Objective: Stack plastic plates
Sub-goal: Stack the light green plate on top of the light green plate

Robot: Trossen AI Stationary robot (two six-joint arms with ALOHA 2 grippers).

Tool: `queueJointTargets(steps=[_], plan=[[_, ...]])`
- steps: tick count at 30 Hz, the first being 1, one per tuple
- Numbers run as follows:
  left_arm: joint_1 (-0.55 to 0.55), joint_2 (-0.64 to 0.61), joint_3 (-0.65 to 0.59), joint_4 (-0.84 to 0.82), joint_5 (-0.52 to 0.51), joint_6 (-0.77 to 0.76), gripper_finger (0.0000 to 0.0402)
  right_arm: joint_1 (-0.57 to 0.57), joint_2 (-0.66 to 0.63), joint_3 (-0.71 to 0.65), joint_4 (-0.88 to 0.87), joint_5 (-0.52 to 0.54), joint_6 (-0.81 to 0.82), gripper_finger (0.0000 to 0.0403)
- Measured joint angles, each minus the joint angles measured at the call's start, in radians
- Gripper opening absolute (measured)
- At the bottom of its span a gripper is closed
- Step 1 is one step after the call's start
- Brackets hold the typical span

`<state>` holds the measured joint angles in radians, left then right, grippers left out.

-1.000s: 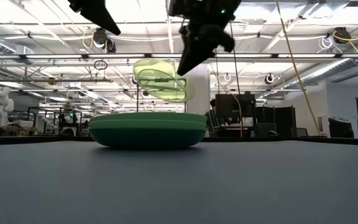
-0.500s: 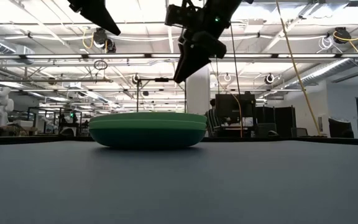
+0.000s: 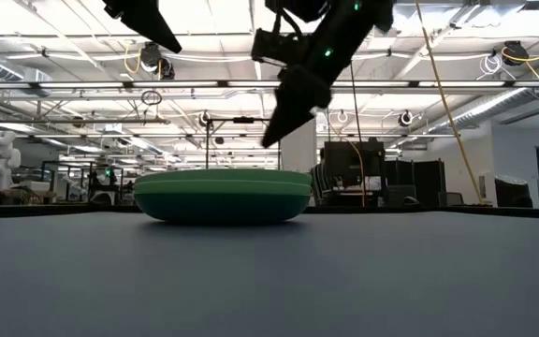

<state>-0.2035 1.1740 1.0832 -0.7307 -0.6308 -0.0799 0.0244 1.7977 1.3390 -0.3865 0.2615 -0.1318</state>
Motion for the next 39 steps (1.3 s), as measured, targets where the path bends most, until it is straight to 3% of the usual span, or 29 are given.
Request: queueJointTargets(steps=[3, 6, 9, 18, 29, 35, 39], plan=[[0.000, 0.000, 0.000, 0.001, 0.000, 0.000, 0.0063, -0.019, 0.000, -0.086, 0.234, 0.006, 0.000, 0.0098], [0.000, 0.000, 0.000, 0.001, 0.000, -0.001, 0.0063, -0.046, 0.000, -0.156, 0.475, 0.087, 0.018, 0.0098], [0.000, 0.000, 0.000, 0.002, 0.000, 0.000, 0.0063, -0.091, 0.000, -0.189, 0.606, 0.114, 0.066, 0.0098], [0.000, 0.000, 0.000, 0.025, 0.000, 0.028, 0.0063, -0.156, 0.000, -0.188, 0.593, 0.030, 0.219, 0.0098], [0.000, 0.000, 0.000, 0.047, 0.000, 0.053, 0.0063, -0.160, 0.089, -0.187, 0.537, 0.012, 0.273, 0.0098], [0.000, 0.000, 0.000, 0.045, 0.000, 0.054, 0.0063, -0.151, 0.089, -0.187, 0.524, -0.096, 0.295, 0.0098], [0.000, 0.000, 0.000, 0.043, 0.000, 0.054, 0.0063, -0.138, 0.089, -0.187, 0.517, -0.107, 0.303, 0.0098]])
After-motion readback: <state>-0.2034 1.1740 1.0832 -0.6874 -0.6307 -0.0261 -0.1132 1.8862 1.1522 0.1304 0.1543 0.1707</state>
